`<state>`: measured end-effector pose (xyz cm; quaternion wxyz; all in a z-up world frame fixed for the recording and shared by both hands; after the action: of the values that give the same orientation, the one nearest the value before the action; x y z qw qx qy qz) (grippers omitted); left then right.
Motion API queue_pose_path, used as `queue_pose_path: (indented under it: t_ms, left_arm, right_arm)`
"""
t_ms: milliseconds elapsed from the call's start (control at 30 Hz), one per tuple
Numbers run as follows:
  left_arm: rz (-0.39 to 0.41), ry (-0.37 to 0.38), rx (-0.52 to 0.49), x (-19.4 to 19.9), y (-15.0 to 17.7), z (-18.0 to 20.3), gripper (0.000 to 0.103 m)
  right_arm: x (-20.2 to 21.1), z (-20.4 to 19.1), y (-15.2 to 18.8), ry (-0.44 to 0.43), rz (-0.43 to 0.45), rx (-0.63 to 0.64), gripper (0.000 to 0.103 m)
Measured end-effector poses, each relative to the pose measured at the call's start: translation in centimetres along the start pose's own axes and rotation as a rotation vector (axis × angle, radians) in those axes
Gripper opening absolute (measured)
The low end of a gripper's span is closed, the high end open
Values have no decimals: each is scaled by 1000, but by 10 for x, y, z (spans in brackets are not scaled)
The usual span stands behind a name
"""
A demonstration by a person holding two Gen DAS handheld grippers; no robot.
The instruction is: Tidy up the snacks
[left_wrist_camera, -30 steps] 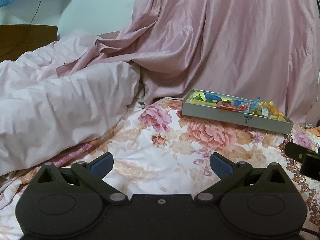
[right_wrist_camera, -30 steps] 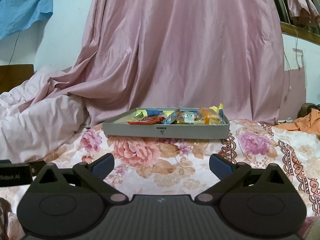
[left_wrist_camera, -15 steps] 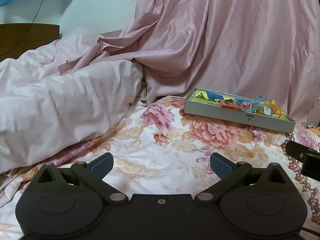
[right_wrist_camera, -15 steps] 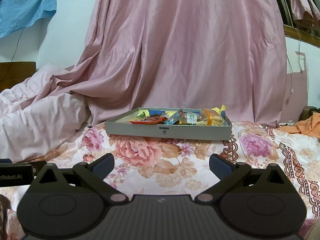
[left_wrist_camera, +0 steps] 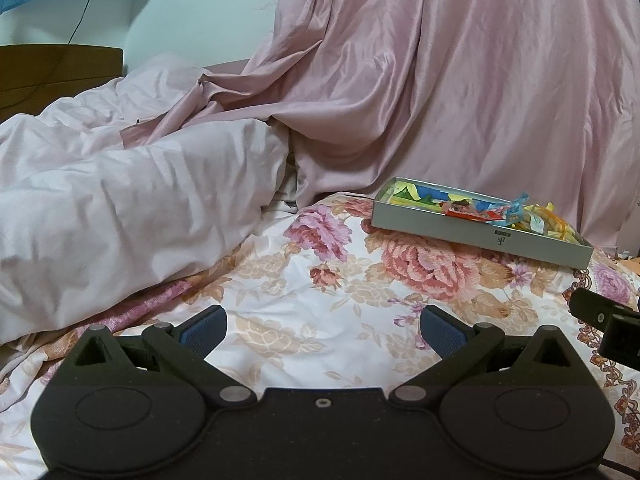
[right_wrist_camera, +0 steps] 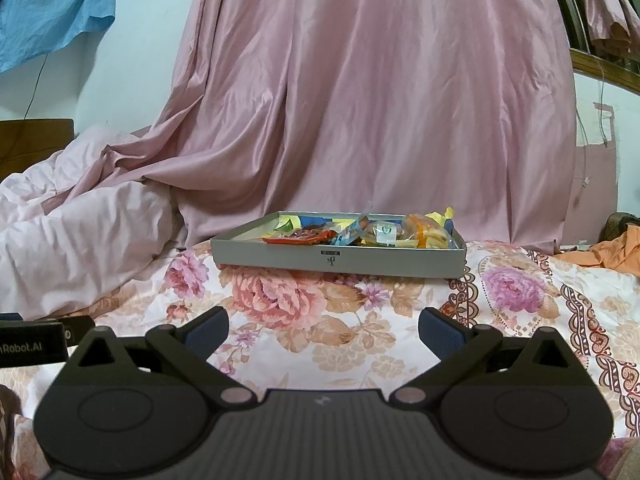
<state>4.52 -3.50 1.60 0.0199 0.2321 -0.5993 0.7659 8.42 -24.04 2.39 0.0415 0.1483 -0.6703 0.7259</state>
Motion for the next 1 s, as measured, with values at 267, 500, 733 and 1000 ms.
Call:
queue_pose_path:
  t_ms: [267,500,733,1000]
  left_arm:
    - [-1,-1,0,0,0,1,102]
    - [-4,1,0,0,0,0,102]
    - [-6,4,-1,0,0,2,102]
    - [-5,7,-2,0,0,2,102]
  right_arm:
    - [0,0,0,0,0,0,103]
    - [0,-1,0,1,-1,0,103]
    - [1,-1,-1,2,-1,0,103]
    - [1,-2,-1,2,-3,1,103]
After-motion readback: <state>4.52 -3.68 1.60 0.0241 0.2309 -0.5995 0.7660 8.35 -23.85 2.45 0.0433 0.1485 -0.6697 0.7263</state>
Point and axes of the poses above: each gripper's, at about its wrist camera, not at the fingertips, and x roughly against the way its jaws point, z to its right, y to its underside, the point moved 3 cm from there along -x, roughly the way its jaws point, and after that the axes turned 8 degrees about x, right-handed, at the moved point
